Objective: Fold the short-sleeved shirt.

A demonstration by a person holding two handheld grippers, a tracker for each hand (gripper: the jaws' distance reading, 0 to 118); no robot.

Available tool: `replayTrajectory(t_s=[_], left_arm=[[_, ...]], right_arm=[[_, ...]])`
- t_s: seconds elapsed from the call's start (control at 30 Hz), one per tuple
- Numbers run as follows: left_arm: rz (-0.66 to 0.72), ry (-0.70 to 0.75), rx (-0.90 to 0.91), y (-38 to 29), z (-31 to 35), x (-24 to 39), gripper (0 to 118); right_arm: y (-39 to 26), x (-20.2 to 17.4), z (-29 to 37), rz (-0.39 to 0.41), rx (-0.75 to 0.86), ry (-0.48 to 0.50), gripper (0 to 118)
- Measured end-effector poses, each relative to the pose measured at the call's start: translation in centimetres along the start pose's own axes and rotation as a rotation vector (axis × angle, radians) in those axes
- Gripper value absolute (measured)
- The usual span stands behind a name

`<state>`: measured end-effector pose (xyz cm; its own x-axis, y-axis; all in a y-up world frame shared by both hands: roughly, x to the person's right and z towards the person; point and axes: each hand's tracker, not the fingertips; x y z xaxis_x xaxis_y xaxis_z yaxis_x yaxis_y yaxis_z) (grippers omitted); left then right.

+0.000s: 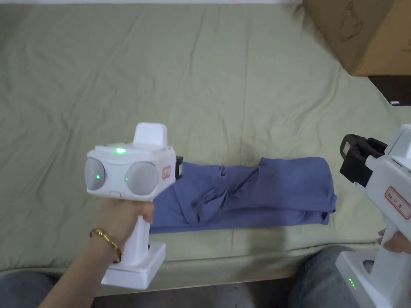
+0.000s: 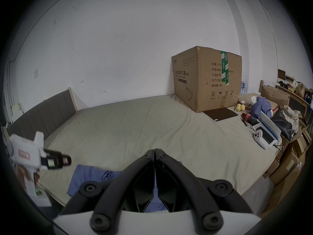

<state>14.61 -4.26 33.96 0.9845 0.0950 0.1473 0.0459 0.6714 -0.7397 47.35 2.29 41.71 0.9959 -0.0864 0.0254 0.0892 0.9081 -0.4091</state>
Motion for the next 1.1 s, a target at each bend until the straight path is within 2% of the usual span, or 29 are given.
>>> replayTrajectory(t_s=[0.2, 0.37, 0.5, 0.6, 0.67, 0.73, 0.8, 0.83, 0.87, 0.9, 0.97, 1.0, 1.03, 1.1], left_arm=[[-0.049, -0.100, -0.089, -5.0, -2.6, 4.8, 0], [-0.082, -0.117, -0.215, -7.0, -6.0, 8.9, 0], [-0.141, -0.144, -0.171, -6.8, -6.0, 11.4, 0], [-0.011, -0.352, -0.235, -5.0, -5.8, 11.5, 0], [0.108, -0.416, -0.185, -3.2, -4.7, 10.3, 2], [0.122, -0.450, -0.078, -1.1, -2.6, 8.3, 19], [0.105, -0.433, 0.021, 1.1, -0.7, 5.7, 59], [0.113, -0.428, 0.061, 2.1, 0.1, 4.1, 72], [0.135, -0.433, 0.085, 3.0, 0.8, 2.3, 77], [0.167, -0.436, 0.099, 3.8, 1.4, 0.5, 77], [0.230, -0.458, 0.113, 4.6, 1.9, -3.4, 114], [0.245, -0.441, 0.124, 4.6, 2.4, -5.4, 118], [0.286, -0.476, 0.127, 4.6, 2.5, -7.3, 118], [0.334, -0.446, 0.078, 3.6, 1.8, -11.0, 118]], right_arm=[[-0.1, -0.2, -0.1, 0.018, -0.010, 0.012, 0], [-0.2, 0.4, 0.8, 0.001, -0.013, 0.016, 0], [0.1, 0.7, 1.5, 0.023, -0.010, -0.005, 0], [0.3, 0.9, 1.5, 0.014, -0.010, -0.008, 0], [0.5, 1.0, 1.7, 0.005, -0.006, -0.011, 0], [0.8, 1.1, 2.0, 0.001, 0.001, -0.009, 0], [1.1, 1.1, 1.9, 0.002, 0.006, -0.005, 0], [1.2, 1.1, 1.8, 0.005, 0.008, -0.003, 0], [1.3, 1.0, 1.7, 0.009, 0.010, -0.003, 0], [1.4, 0.8, 1.6, 0.011, 0.013, -0.002, 0], [1.5, 0.7, 1.3, -0.001, 0.018, 0.011, 0], [1.5, 0.6, 1.2, -0.013, 0.020, 0.021, 0], [1.6, 0.3, 1.1, -0.019, 0.019, 0.030, 0], [1.5, -0.2, 0.8, -0.016, 0.020, 0.036, 0]])
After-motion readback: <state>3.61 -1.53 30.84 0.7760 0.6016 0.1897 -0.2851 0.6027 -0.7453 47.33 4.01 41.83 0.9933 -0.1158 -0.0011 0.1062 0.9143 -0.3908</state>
